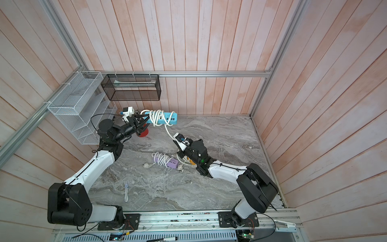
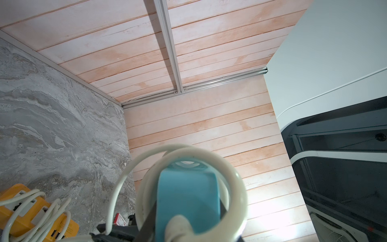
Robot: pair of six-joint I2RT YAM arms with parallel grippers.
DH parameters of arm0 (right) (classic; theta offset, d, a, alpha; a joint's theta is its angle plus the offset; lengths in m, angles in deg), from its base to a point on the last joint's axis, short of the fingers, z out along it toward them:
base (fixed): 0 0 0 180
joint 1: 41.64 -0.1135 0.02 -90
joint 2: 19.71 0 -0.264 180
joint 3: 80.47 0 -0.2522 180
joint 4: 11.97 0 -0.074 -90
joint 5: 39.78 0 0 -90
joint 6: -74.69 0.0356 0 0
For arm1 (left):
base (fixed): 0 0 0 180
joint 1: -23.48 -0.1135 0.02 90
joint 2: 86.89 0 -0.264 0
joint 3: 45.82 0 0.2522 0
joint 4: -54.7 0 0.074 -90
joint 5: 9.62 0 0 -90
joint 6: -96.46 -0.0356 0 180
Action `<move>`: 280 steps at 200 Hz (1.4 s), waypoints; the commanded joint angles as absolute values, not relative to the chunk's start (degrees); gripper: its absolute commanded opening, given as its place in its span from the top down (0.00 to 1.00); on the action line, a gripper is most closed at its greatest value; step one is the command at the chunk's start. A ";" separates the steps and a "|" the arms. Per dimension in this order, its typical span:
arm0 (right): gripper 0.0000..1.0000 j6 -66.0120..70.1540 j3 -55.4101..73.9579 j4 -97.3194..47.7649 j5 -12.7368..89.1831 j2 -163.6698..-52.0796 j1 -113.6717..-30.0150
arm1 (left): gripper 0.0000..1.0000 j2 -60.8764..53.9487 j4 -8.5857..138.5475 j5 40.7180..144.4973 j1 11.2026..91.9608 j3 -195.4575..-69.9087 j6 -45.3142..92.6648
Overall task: Unwrap the cord wrapped around the power strip
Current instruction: Unwrap the power cord from the power strip.
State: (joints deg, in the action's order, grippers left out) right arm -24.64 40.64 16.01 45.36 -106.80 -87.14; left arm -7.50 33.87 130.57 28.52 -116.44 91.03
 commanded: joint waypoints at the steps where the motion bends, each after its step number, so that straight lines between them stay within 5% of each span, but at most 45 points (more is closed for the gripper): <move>1: 1.00 -21.29 41.31 10.99 44.08 -103.16 -88.47 | 1.00 -8.06 28.06 129.18 28.38 -116.88 92.92; 104: 1.00 -7.85 37.56 -10.07 40.79 -89.35 -83.30 | 1.00 -9.28 27.56 130.82 29.46 -117.92 94.87; 176: 1.00 -4.32 21.63 -24.55 37.76 -92.48 -68.31 | 1.00 -10.07 26.81 130.47 31.62 -117.14 95.97; 280: 1.00 -10.85 2.32 -29.91 38.91 -97.35 -64.76 | 1.00 -6.47 25.79 129.53 33.35 -114.74 94.63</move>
